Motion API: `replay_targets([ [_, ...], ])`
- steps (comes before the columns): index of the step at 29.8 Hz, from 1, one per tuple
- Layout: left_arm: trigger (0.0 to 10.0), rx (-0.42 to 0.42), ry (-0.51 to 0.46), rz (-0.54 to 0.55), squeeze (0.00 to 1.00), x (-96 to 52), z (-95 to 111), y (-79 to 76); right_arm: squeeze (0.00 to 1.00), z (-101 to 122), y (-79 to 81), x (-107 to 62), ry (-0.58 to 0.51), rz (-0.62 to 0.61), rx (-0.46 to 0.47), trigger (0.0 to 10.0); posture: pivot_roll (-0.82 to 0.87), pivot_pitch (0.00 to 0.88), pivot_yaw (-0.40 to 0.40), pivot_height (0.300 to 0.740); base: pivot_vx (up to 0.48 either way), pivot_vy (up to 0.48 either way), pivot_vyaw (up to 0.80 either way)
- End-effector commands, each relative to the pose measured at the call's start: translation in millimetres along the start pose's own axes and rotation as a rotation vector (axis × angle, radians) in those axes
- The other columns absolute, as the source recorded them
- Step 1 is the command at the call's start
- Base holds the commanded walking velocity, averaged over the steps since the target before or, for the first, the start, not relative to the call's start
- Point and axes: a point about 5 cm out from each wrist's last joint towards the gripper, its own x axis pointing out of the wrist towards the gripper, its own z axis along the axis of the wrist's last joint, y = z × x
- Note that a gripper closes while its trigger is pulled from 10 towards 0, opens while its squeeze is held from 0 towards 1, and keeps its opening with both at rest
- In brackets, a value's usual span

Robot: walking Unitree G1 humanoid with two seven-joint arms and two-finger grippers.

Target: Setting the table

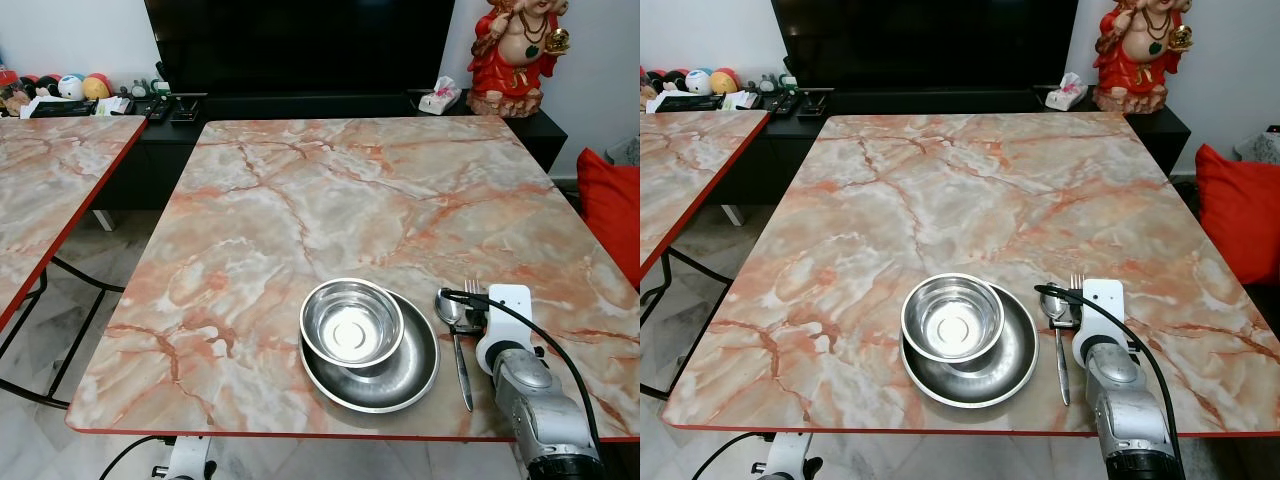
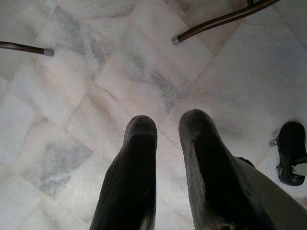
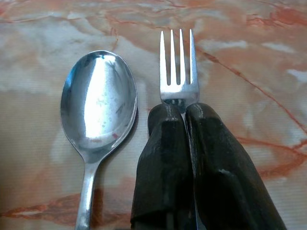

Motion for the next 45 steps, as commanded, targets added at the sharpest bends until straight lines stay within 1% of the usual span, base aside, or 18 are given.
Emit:
replay_targets([
  [1, 10.0, 0.005, 0.01, -0.005, 0.0, -0.1, -1.6, -1.3, 0.0, -4.6, -1.5, 0.4, 0.013, -0.017, -0.009, 10.0, 0.01, 0.0, 0.028, 0.74, 0.0, 0.0, 0.0],
  [9, 10.0, 0.006, 0.012, -0.005, 0.0, -0.2, -2.4, -1.4, 0.0, -7.5, 0.8, 0.2, 0.021, -0.01, -0.004, 10.0, 0.01, 0.0, 0.028, 0.74, 0.0, 0.0, 0.0],
  [10, 10.0, 0.007, 0.013, -0.005, 0.0, -0.3, -2.7, -1.2, 0.11, -7.7, 0.9, 0.2, 0.022, -0.008, -0.003, 10.0, 0.01, 0.0, 0.03, 0.74, 0.0, 0.0, 0.0],
  [11, 10.0, 0.007, 0.014, -0.004, 0.0, -0.3, -2.9, -1.0, 0.15, -7.6, 0.7, 0.2, 0.022, -0.009, -0.002, 10.0, 0.01, 0.0, 0.03, 0.74, 0.0, 0.0, 0.0],
  [14, 10.0, 0.008, 0.014, -0.004, 0.0, -0.3, -2.9, -0.8, 0.15, -7.7, 0.7, 0.4, 0.022, -0.012, -0.002, 10.0, 0.01, 0.0, 0.03, 0.74, 0.0, 0.0, 0.0],
  [16, 10.0, 0.008, 0.014, -0.003, 0.0, -0.4, -3.0, -0.7, 0.18, -7.2, 0.7, 0.9, 0.021, -0.013, 0.001, 10.0, 0.01, 0.0, 0.029, 0.74, 0.0, 0.0, 0.0],
  [19, 10.0, 0.009, 0.015, -0.004, 0.0, -0.4, -3.3, -0.8, 0.21, -6.6, 0.9, 1.6, 0.022, -0.011, 0.002, 10.0, 0.01, 0.0, 0.028, 0.74, 0.0, 0.0, 0.0],
  [26, 10.0, 0.01, 0.016, -0.004, 0.0, -0.4, -3.1, -0.5, 0.21, -5.6, 0.7, 2.1, 0.022, -0.014, 0.004, 10.0, 0.01, 0.0, 0.028, 0.74, 0.0, 0.0, 0.0],
  [28, 10.0, 0.009, 0.016, -0.003, 0.0, -0.4, -3.1, -0.4, 0.4, -5.7, 0.5, 2.3, 0.021, -0.014, 0.006, 10.0, 0.01, 0.0, 0.028, 0.74, 0.0, 0.0, 0.0],
  [29, 10.0, 0.01, 0.016, -0.003, 0.0, -0.4, -3.1, -0.6, 0.51, -5.8, 0.6, 2.3, 0.021, -0.013, 0.009, 10.0, 0.01, 0.0, 0.028, 0.74, 0.0, 0.0, 0.0],
  [30, 10.0, 0.01, 0.016, -0.003, 0.0, -0.3, -3.1, -0.5, 0.71, -5.6, 0.8, 2.3, 0.02, -0.012, 0.009, 10.0, 0.01, 0.0, 0.028, 0.74, 0.0, 0.0, 0.0],
  [31, 10.0, 0.01, 0.016, -0.003, 0.0, -0.4, -3.1, -0.5, 0.71, -5.4, 0.9, 2.3, 0.02, -0.012, 0.009, 10.0, 0.01, 0.0, 0.029, 0.74, 0.0, 0.0, 0.0],
  [32, 10.0, 0.013, 0.017, -0.005, 0.0, -0.3, -3.2, -0.8, 0.9, -5.3, 2.4, 2.1, 0.02, -0.003, 0.006, 10.0, 0.01, 0.0, 0.027, 0.74, 0.0, 0.0, 0.0],
  [42, 10.0, 0.014, 0.019, -0.005, 0.0, -0.3, -3.4, -0.9, 0.81, -5.1, 2.2, 2.2, 0.018, -0.008, 0.003, 10.0, 0.01, 0.0, 0.027, 0.74, 0.0, 0.0, 0.0],
  [43, 10.0, 0.014, 0.019, -0.005, 0.0, -0.3, -3.4, -0.8, 0.75, -4.7, 2.1, 2.2, 0.017, -0.009, 0.003, 10.0, 0.01, 0.0, 0.028, 0.74, 0.0, 0.0, 0.0],
  [44, 10.0, 0.014, 0.019, -0.005, 0.0, -0.3, -3.4, -0.8, 0.0, -3.7, 2.0, 2.3, 0.011, -0.011, 0.001, 10.0, 0.01, 0.0, 0.028, 0.74, 0.0, 0.0, 0.0],
  [45, 10.0, 0.014, 0.019, -0.005, 0.0, -0.3, -3.5, -0.9, 0.0, -3.0, 2.0, 2.3, 0.006, -0.012, -0.003, 10.0, 0.01, 0.0, 0.027, 0.74, 0.0, 0.0, 0.0],
])
